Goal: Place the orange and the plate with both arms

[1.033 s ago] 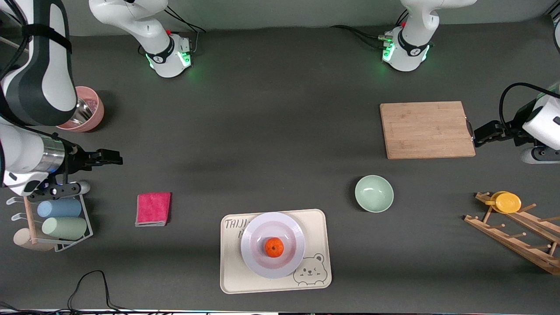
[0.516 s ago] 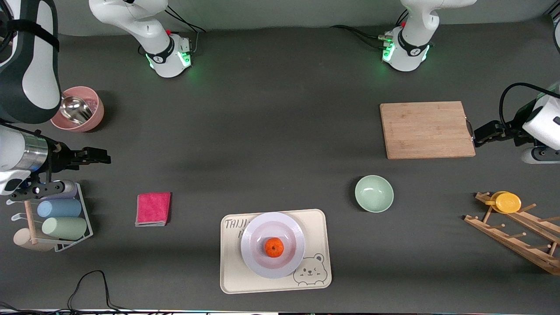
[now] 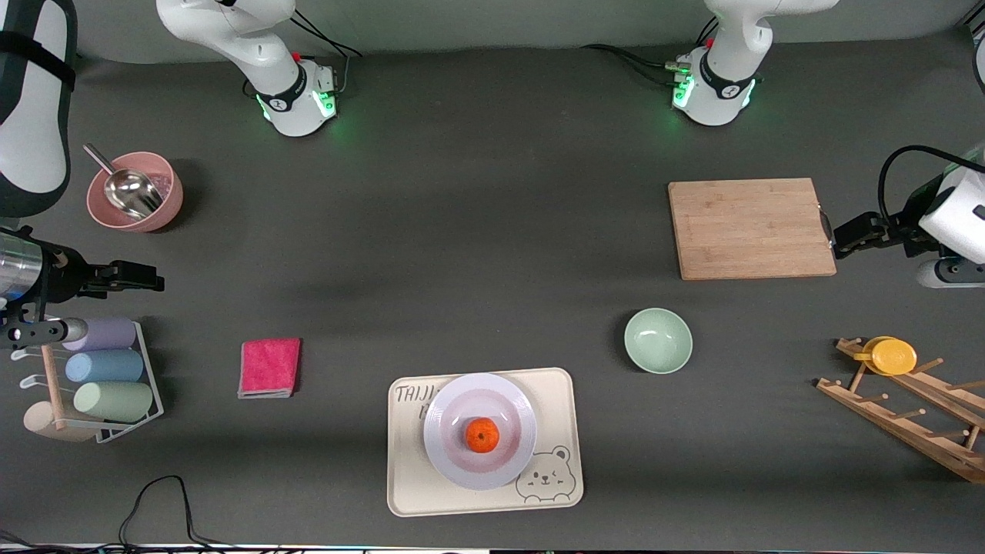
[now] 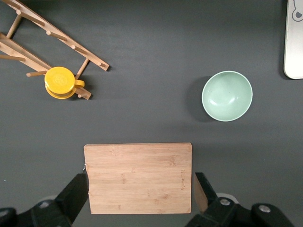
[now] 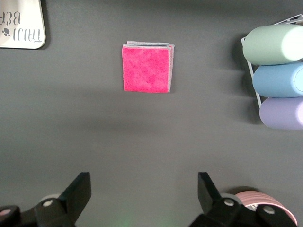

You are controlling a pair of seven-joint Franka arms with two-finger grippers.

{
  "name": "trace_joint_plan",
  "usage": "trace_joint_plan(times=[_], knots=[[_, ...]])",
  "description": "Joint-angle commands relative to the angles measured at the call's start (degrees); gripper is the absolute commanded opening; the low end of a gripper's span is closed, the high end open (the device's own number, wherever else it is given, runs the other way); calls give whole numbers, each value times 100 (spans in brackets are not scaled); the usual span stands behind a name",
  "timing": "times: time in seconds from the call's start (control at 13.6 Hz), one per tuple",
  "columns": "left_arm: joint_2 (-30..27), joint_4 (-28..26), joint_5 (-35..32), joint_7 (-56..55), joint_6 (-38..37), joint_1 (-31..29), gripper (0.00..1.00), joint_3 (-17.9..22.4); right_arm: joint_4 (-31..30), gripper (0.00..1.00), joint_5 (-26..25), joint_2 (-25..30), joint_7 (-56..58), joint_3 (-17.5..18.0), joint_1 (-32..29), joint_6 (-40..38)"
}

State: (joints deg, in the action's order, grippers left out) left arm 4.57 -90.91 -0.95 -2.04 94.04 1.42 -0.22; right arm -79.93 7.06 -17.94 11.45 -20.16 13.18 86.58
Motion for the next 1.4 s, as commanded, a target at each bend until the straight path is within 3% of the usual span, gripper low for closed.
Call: trace_joint_plan(times=[0.0, 0.22, 0.59, 0.74, 0.96, 1.33], knots=[[-61, 4, 16, -15, -26, 60, 100, 31, 13, 100, -187, 54, -238, 21, 149, -220], [-79, 4, 16, -15, -35, 68, 100, 31, -171, 100, -231, 141, -248, 160, 123, -274], [-79, 4, 8, -15, -35, 60, 100, 31, -917, 100, -433, 1001, -266, 1161, -649, -125], [-79, 4, 16, -15, -35, 68, 100, 31, -1679, 100, -504, 1589, -266, 1487, -878, 313], [-79, 4, 8, -15, -35, 69, 100, 31, -2640, 100, -557, 2294, -274, 1506, -878, 1000], [-79, 4, 16, -15, -26, 69, 100, 31, -2563, 100, -469, 2278, -310, 1831, -1116, 957]])
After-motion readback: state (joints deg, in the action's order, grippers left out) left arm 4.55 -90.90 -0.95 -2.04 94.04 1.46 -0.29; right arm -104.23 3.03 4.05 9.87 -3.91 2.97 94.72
